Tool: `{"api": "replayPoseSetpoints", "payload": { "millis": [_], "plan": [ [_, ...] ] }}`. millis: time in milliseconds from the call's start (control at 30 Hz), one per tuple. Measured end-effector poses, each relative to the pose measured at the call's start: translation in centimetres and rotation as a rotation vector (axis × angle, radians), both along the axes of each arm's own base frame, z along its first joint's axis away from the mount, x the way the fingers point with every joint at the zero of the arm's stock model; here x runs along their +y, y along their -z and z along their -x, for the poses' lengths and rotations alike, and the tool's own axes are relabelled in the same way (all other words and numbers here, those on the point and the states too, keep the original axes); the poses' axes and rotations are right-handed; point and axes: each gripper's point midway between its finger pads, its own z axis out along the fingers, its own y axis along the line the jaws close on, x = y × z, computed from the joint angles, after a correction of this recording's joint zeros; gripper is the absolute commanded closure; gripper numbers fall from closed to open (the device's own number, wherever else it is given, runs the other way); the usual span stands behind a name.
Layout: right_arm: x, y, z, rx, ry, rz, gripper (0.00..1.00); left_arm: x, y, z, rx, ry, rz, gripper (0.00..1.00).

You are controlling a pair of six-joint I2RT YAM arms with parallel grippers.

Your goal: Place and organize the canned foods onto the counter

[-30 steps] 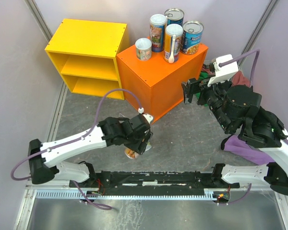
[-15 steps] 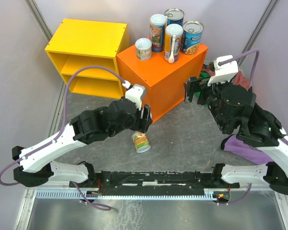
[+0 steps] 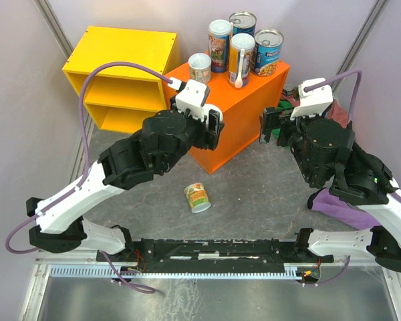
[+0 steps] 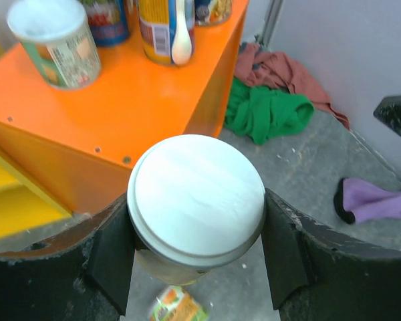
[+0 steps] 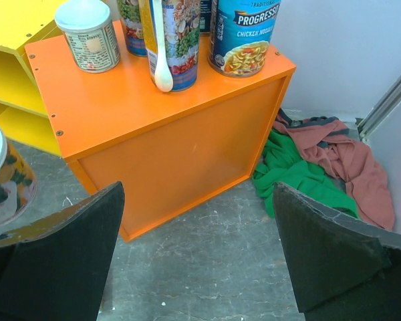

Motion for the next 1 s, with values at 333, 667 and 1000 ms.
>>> {"api": "replayPoseSetpoints", "payload": {
  "millis": [333,667,1000],
  "plan": [
    [-0.1,-0.4,-0.1,-0.007,0.018,-0.005,0.01,-1.1,-2.7,-6.2,-0.167,-0.07,-0.012,0.9],
    [0.0,-0.3,-0.2,-0.006,0.018,0.005,0.01,-0.3,-2.7,-13.1,-0.203,-0.102,0.048,0.9],
    [0.0,-0.4,-0.3,-0.01,0.018,-0.002,0.01,-2.7,-1.4,-14.3,-0.182,-0.029,0.105,0.9]
  ]
}}
